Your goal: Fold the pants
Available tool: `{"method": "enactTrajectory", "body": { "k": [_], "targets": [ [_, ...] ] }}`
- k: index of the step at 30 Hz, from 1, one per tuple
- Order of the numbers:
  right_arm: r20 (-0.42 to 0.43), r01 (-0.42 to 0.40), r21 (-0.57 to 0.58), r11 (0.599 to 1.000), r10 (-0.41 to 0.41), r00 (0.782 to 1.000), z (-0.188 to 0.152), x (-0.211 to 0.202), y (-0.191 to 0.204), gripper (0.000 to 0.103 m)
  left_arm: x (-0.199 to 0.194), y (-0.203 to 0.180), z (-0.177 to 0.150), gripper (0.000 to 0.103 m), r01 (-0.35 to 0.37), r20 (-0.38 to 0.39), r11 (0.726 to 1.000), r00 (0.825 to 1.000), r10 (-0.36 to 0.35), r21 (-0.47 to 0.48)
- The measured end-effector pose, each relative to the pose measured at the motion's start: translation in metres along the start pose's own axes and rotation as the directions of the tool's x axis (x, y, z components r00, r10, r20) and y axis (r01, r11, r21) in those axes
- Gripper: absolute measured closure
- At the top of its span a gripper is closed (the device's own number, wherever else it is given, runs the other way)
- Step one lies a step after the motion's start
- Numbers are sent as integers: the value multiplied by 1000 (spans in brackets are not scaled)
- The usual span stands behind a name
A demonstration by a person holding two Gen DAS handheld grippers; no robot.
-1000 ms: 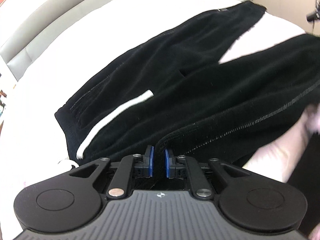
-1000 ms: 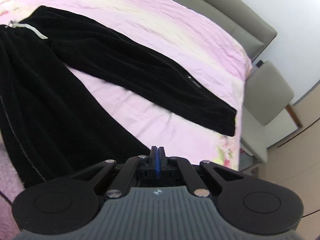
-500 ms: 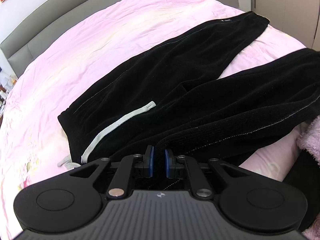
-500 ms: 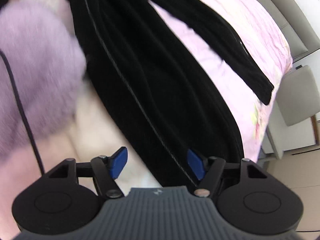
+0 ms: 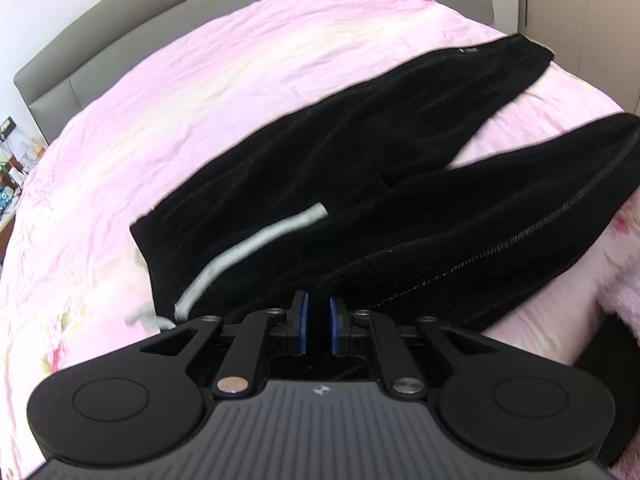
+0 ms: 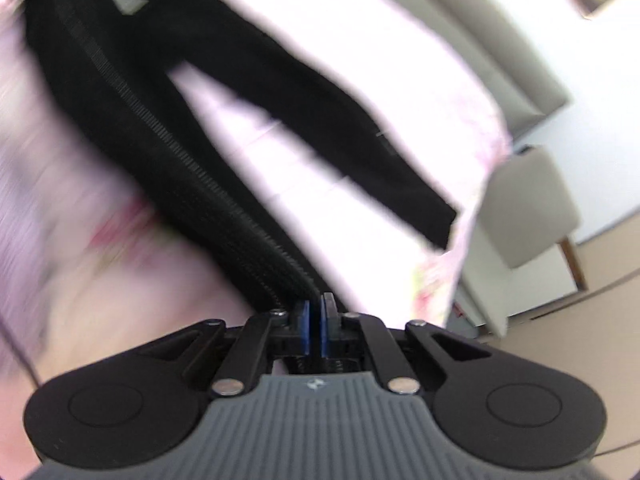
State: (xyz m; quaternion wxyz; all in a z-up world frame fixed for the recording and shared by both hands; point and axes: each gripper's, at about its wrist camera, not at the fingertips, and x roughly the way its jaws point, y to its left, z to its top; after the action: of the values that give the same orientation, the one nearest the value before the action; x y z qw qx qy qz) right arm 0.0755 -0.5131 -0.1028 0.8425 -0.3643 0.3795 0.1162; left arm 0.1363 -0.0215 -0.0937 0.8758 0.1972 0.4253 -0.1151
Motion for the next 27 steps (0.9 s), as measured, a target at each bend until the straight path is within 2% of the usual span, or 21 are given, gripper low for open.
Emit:
{"method": "enactTrajectory", "body": {
  "k": [5,6,8,10,12,14,15,17,19,21,24,27],
  "targets": [
    [-16,101,15,995,-101,995,48,52,-30,103,21,17,40,92,-26,31,1000,999,26,-14],
    [-28,113,15,994,-112,993,57,66,-34,103,29,20,48,93,-25,25,1000,999,26,-18],
    [-64,123,15,992,-122,990,74,97,-39,103,49,26,63,103,-42,21,999,999,43,-15],
    [-99,115,4,993,-114,989,85,123,-41,103,69,35,75,103,-62,-5,998,998,62,-3],
    [-123,89,0,996,-88,988,91,144,-40,103,84,55,84,98,-8,-42,999,999,6,-38],
    [-152,70,-18,997,-72,986,96,160,-37,103,83,75,87,92,50,-59,998,997,-52,-44],
    [-165,58,-24,998,-61,984,95,167,-36,103,79,81,86,90,73,-65,997,995,-74,-18],
    [-172,44,-32,999,-48,984,92,174,-34,103,66,87,79,77,102,-86,991,992,-95,83],
    [-172,37,-31,999,-42,984,88,177,-31,103,54,86,67,53,117,-128,977,987,-95,180],
    [-171,31,-19,999,-34,985,84,181,-32,103,42,74,46,44,146,-177,953,979,-100,266],
    [-173,29,-2,1000,-29,984,82,184,-32,103,27,49,12,39,165,-215,915,973,-88,369],
    [-178,34,-8,999,-35,983,84,181,-27,103,19,15,-24,38,103,-176,866,984,-18,489]
  ]
}}
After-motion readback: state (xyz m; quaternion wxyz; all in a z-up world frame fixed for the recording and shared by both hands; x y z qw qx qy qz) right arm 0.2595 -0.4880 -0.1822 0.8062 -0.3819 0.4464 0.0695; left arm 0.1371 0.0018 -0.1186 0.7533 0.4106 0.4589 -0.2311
